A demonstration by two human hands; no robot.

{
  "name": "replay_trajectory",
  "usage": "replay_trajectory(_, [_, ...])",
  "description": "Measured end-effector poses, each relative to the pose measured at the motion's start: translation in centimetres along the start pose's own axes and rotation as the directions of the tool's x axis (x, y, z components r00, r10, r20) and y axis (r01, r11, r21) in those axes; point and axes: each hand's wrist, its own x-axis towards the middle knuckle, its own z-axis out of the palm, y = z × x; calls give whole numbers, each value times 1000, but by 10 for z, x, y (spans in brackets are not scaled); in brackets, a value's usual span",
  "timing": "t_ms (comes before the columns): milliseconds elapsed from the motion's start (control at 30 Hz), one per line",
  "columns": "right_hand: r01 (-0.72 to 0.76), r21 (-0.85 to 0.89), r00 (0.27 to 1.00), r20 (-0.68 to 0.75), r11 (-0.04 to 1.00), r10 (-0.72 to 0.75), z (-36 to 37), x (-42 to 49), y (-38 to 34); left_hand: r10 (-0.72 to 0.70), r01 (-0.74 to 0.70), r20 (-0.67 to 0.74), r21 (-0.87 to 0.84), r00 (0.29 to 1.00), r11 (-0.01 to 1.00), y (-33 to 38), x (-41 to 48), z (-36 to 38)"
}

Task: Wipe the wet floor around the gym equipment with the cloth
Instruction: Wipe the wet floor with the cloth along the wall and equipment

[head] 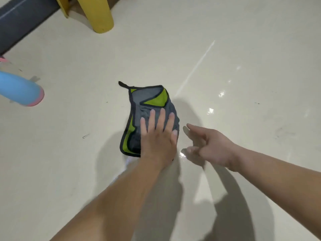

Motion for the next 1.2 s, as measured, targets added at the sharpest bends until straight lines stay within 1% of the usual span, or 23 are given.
replay_trajectory(33, [12, 21, 991, -136, 1000, -9, -11, -2, 10, 71, -72, -17, -29, 997, 997, 24, -6, 5])
replay_trajectory(67, [45, -80, 956, -285, 996, -66, -22, -3, 20, 152, -153, -34, -53, 988, 987, 48, -12, 10])
replay_trajectory(100, [51, -186, 914, -387, 981, -121, -28, -3, 29, 228, -230, -46, -48, 973, 972, 70, -20, 16])
replay_trajectory(133, [62, -273, 875, -447, 960, -183, -31, -5, 36, 297, -298, -27, -35, 954, 954, 93, -29, 21])
replay_trajectory(167, [38, -311, 861, -472, 950, -189, -35, -9, 43, 363, -363, 20, 1, 932, 932, 116, -42, 27])
replay_trajectory(233, [-53, -287, 846, -522, 957, -110, -37, -23, 62, 467, -479, 154, 48, 871, 877, 147, -73, 36])
replay_trajectory(267, [-87, -271, 842, -535, 959, -75, -35, -29, 72, 503, -518, 180, 40, 845, 855, 150, -80, 37])
replay_trajectory(300, [-101, -267, 844, -533, 958, -60, -31, -37, 81, 536, -546, 179, 7, 825, 838, 149, -82, 37])
replay_trajectory(367, [-34, -268, 840, -530, 963, -118, -26, -52, 94, 595, -597, 148, -35, 790, 801, 135, -76, 31])
replay_trajectory(433, [30, -328, 824, -526, 944, -209, -23, -60, 99, 542, -570, 287, 16, 790, 822, 116, -67, 19])
replay_trajectory(467, [36, -384, 819, -518, 923, -248, -22, -59, 100, 479, -518, 336, 34, 811, 854, 108, -64, 11])
replay_trajectory(500, [24, -418, 825, -505, 908, -254, -23, -57, 98, 399, -442, 333, 64, 855, 895, 102, -63, -1])
replay_trajectory(533, [0, -412, 846, -486, 911, -220, -22, -54, 94, 298, -346, 324, 98, 898, 933, 95, -63, -16])
replay_trajectory(567, [-24, -397, 880, -445, 917, -169, -22, -48, 91, 182, -250, 383, 134, 905, 959, 87, -62, -30])
replay_trajectory(600, [-27, -394, 920, -369, 919, -131, -22, -45, 87, 74, -176, 457, 186, 886, 967, 80, -62, -49])
replay_trajectory(633, [-18, -428, 955, -274, 904, -111, -24, -46, 81, 13, -151, 500, 235, 866, 960, 73, -65, -73])
replay_trajectory(700, [-11, -560, 978, -180, 829, -109, -27, -44, 71, 57, -230, 508, 285, 860, 930, 64, -71, -124])
replay_trajectory(767, [-18, -622, 978, -173, 783, -114, -29, -46, 63, 127, -309, 529, 272, 839, 911, 60, -83, -166])
replay_trajectory(900, [-46, -699, 991, -121, 714, -55, -23, -53, 54, 49, -247, 608, 247, 792, 937, 69, -96, -208])
replay_trajectory(967, [-40, -679, 984, -153, 733, -89, -20, -51, 51, 24, -248, 643, 259, 765, 934, 73, -84, -200])
replay_trajectory(1033, [-59, -636, 964, -236, 769, -121, -21, -41, 45, 19, -267, 675, 265, 738, 927, 77, -68, -173])
replay_trajectory(1133, [-94, -598, 928, -341, 796, -147, -24, -31, 41, 72, -311, 715, 209, 695, 927, 81, -51, -122])
replay_trajectory(1200, [-136, -626, 915, -376, 768, -145, -21, -26, 43, 156, -343, 686, 144, 711, 928, 77, -41, -90])
